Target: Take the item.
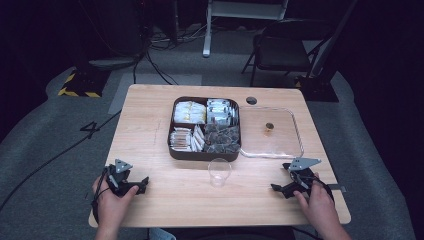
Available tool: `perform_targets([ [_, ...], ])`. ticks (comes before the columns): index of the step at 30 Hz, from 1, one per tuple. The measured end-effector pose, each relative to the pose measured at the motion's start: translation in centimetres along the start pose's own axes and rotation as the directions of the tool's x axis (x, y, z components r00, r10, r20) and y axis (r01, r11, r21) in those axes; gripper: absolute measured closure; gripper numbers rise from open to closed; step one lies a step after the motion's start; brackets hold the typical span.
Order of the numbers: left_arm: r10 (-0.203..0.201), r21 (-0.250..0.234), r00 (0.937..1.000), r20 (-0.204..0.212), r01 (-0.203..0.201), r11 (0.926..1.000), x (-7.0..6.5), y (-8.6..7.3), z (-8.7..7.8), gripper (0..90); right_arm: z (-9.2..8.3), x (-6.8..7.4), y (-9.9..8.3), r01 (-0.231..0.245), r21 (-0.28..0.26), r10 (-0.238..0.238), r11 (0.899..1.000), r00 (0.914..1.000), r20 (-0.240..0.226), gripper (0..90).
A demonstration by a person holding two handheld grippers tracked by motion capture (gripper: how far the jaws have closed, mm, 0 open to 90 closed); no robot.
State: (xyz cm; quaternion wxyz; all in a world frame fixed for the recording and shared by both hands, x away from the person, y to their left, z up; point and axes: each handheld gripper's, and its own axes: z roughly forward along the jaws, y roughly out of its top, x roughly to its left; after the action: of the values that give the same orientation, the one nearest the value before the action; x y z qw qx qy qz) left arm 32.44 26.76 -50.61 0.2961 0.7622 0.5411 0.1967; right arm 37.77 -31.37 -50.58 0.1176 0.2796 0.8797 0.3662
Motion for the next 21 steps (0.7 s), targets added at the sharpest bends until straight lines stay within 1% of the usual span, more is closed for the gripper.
perform_targets([
  [3, -0.003, -0.004, 1.0, 0.001, 0.003, 1.0, 0.0, 0.0, 0.0, 2.5, 0.0, -0.1, 0.0, 0.004, 0.0, -0.004, 1.0, 1.0, -0.004, 0.3],
  [4, -0.017, -0.014, 0.9998, -0.01, 0.017, 0.9998, -0.1, -0.1, -0.1, 2.5, 0.0, -0.1, 0.0, 0.006, 0.0, -0.006, 1.0, 1.0, -0.006, 0.3],
  [5, -0.027, -0.034, 0.9996, -0.013, 0.026, 0.9991, -0.1, 0.0, -0.4, 16.3, 0.0, -0.2, 0.1, 0.011, -0.001, -0.011, 1.0, 0.9999, -0.009, 0.3],
  [6, -0.033, -0.029, 0.9994, -0.007, 0.033, 0.999, -0.1, 0.1, -0.6, 24.0, 0.1, -0.2, 0.1, 0.013, -0.001, -0.013, 1.0, 0.9999, -0.01, 0.1],
  [7, -0.033, -0.029, 0.9994, -0.007, 0.033, 0.999, -0.1, 0.1, -0.6, 25.3, 0.1, -0.2, 0.1, 0.015, 0.0, -0.015, 1.0, 0.9998, -0.011, 0.1],
  [8, -0.046, -0.026, 0.9989, -0.001, 0.046, 0.9986, 0.0, 0.3, -0.8, 23.9, 0.1, -0.3, 0.1, 0.016, 0.0, -0.016, 1.0, 0.9998, -0.011, 0.1],
  [9, -0.057, -0.035, 0.9983, 0.009, 0.058, 0.9977, 0.0, 0.5, -1.1, 23.9, 0.1, -0.3, 0.1, 0.016, 0.0, -0.016, 1.0, 0.9998, -0.011, 0.1],
  [11, -0.061, -0.058, 0.9976, 0.032, 0.063, 0.9964, -0.1, 1.0, -1.7, 26.0, 0.1, -0.3, 0.1, 0.016, 0.0, -0.016, 1.0, 0.9998, -0.011, 0.1],
  [12, -0.057, -0.068, 0.9973, 0.045, 0.06, 0.9958, -0.2, 1.2, -2.0, 26.5, 0.1, -0.3, 0.1, 0.015, 0.0, -0.015, 1.0, 0.9998, -0.01, 0.1],
  [13, -0.05, -0.069, 0.9973, 0.054, 0.054, 0.9962, -0.3, 1.5, -2.3, 26.5, 0.1, -0.3, 0.1, 0.015, 0.0, -0.015, 1.0, 0.9998, -0.01, 0.1],
  [14, -0.04, -0.069, 0.9974, 0.06, 0.044, 0.9967, -0.5, 1.7, -2.5, 26.5, 0.1, -0.3, 0.1, 0.015, 0.0, -0.015, 1.0, 0.9998, -0.009, 0.1],
  [15, -0.021, -0.064, 0.9972, 0.072, 0.026, 0.9976, -0.8, 2.2, -2.9, 26.5, 0.1, -0.1, 0.1, 0.005, 0.001, -0.005, 1.0, 1.0, 0.001, 0.1],
  [17, -0.01, -0.062, 0.9955, 0.095, 0.016, 0.998, -1.1, 2.9, -3.3, 26.4, 0.0, 0.0, 0.0, -0.009, 0.0, 0.009, 1.0, 0.9999, 0.012, 0.1],
  [18, -0.01, -0.062, 0.9955, 0.095, 0.016, 0.998, -1.1, 2.9, -3.3, 26.5, 0.0, 0.0, 0.0, -0.009, 0.0, 0.009, 1.0, 0.9999, 0.012, 0.1],
  [19, -0.007, -0.068, 0.9943, 0.106, 0.014, 0.9976, -1.2, 3.3, -3.5, 26.5, 0.0, 0.0, 0.0, -0.012, 0.0, 0.012, 1.0, 0.9998, 0.016, 0.1],
  [20, 0.003, -0.067, 0.9935, 0.114, 0.004, 0.9978, -1.3, 3.7, -3.8, 26.7, 0.0, 0.1, 0.0, -0.015, 0.001, 0.015, 1.0, 0.9997, 0.018, 0.1],
  [21, 0.03, -0.07, 0.9929, 0.115, -0.022, 0.9973, -1.5, 4.6, -4.3, 26.6, 0.0, 0.2, 0.0, -0.028, -0.001, 0.028, 1.0, 0.9991, 0.031, 0.1],
])
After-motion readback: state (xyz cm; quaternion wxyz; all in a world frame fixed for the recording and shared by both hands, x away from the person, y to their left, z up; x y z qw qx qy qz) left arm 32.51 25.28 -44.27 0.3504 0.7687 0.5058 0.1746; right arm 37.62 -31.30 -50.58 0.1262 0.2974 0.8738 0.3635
